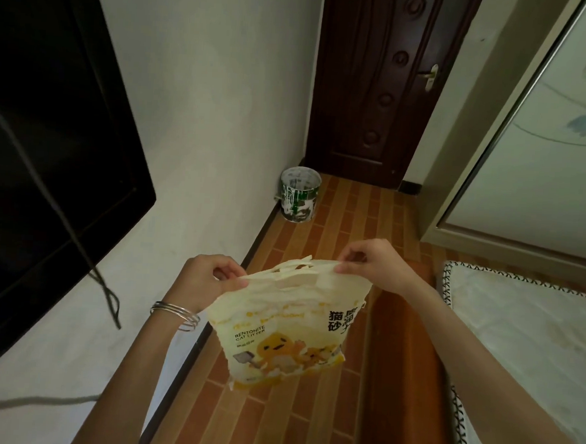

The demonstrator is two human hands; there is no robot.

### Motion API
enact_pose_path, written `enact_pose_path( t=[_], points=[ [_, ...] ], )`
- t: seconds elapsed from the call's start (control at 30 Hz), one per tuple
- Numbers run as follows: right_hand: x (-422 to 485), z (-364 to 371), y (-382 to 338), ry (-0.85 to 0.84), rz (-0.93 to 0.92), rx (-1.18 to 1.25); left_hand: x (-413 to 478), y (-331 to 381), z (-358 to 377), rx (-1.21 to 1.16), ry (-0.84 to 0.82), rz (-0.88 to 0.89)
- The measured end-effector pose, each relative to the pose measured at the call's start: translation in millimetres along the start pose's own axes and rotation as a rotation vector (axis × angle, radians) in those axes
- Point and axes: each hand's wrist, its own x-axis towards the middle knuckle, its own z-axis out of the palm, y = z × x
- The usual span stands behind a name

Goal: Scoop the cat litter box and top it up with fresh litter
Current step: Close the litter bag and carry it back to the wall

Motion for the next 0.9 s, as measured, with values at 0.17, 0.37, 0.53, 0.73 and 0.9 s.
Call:
enact_pose_path(
  t=[0.17, 0.37, 0.53, 0.73, 0.9],
  points=[
    [60, -14, 24, -0.013, -0.010, -0.010, 62, -4, 4, -0.016, -0.001, -0.014],
    [120, -26, 48, -0.051, -0.023, -0.003, 113, -14, 8, -0.014, 0.013, -0.040],
    [181, -26, 70, -0.137, -0.086, -0.023, 150, -31, 15, -0.018, 0.086, -0.085],
    [273, -22, 97, -0.274, -0.191, -0.028, 198, -48, 21, 0.011, 0.211, -0.159],
    [355, -15, 112, -0.398, -0.285, -0.035, 231, -55, 28, 0.071, 0.308, -0.265]
  ],
)
